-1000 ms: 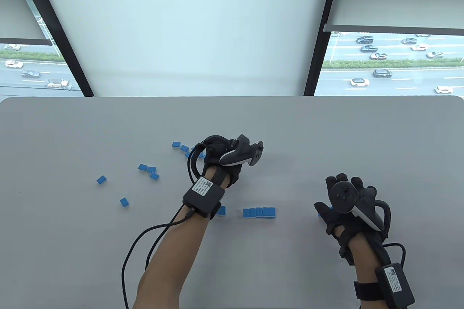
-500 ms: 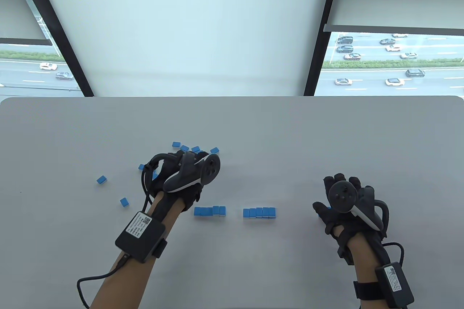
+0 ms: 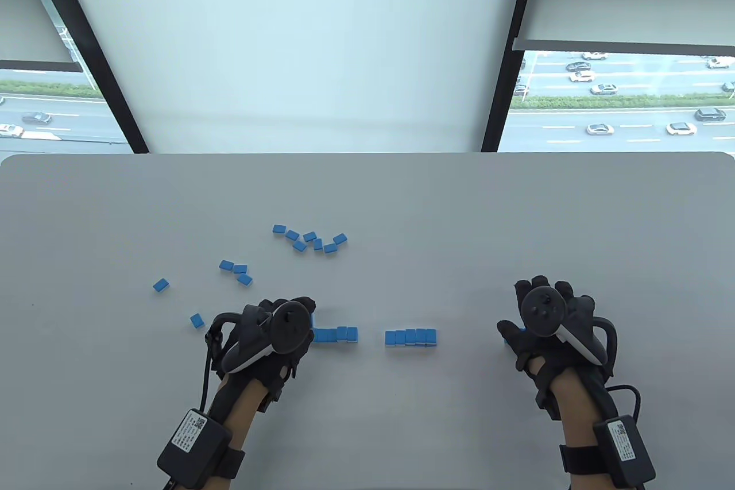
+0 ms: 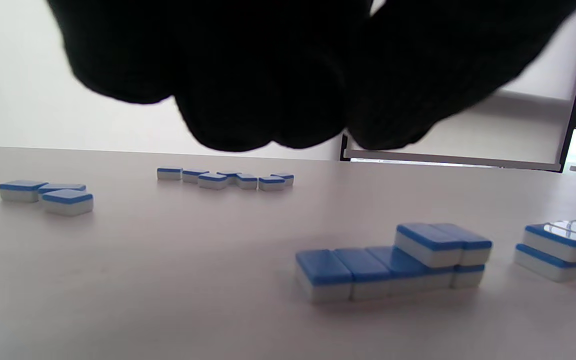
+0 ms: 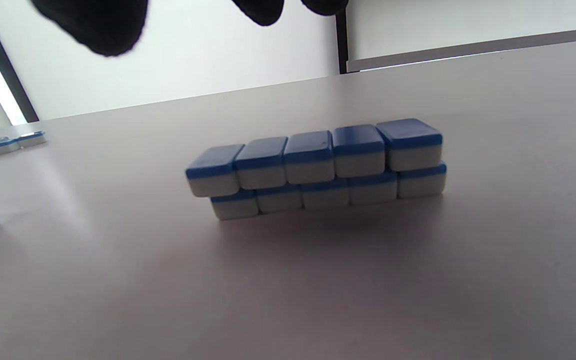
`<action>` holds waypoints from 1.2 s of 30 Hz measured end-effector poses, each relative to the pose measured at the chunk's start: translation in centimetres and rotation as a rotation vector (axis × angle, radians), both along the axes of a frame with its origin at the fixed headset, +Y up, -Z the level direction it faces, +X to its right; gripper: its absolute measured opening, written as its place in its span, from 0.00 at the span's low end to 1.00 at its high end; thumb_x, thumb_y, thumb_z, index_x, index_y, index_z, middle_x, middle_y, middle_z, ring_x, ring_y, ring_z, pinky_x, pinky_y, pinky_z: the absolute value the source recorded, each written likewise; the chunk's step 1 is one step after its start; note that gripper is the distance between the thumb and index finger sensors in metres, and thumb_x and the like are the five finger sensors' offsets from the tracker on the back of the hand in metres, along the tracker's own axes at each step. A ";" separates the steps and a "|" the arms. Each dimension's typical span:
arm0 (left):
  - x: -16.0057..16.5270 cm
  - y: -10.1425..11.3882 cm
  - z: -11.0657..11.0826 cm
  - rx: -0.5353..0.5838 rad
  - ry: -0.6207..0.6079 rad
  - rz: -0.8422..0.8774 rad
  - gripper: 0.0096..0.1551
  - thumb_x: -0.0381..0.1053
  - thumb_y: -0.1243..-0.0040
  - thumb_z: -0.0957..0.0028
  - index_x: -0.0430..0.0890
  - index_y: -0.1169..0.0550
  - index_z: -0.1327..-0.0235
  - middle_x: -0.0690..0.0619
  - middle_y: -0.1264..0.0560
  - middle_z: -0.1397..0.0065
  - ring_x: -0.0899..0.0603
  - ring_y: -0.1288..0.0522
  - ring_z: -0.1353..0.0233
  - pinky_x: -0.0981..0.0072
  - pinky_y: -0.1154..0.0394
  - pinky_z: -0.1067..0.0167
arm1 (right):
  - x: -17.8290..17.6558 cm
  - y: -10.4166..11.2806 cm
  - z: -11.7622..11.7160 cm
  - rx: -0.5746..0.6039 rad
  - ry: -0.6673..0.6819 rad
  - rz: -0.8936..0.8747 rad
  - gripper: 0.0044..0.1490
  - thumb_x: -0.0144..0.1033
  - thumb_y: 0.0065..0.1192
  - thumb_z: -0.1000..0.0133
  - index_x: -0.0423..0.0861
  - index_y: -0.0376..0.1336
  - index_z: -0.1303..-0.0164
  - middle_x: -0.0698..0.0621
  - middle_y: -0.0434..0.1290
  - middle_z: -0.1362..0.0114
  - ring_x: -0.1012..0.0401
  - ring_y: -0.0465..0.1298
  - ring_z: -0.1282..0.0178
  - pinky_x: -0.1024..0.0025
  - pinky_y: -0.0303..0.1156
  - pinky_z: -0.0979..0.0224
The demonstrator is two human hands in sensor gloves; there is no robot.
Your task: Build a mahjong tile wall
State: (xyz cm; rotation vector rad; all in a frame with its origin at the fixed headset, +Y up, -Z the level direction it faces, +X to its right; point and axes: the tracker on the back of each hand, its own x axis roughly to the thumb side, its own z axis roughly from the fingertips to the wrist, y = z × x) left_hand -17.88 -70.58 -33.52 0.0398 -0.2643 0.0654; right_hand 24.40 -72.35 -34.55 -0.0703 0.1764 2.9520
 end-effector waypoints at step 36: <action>3.8 -3.6 -1.2 -0.059 -0.058 -0.162 0.33 0.59 0.31 0.57 0.55 0.23 0.35 0.58 0.23 0.39 0.46 0.22 0.40 0.41 0.27 0.36 | -0.2 -0.2 0.0 -0.013 -0.001 0.019 0.53 0.64 0.54 0.52 0.51 0.43 0.21 0.47 0.40 0.16 0.38 0.38 0.21 0.34 0.31 0.31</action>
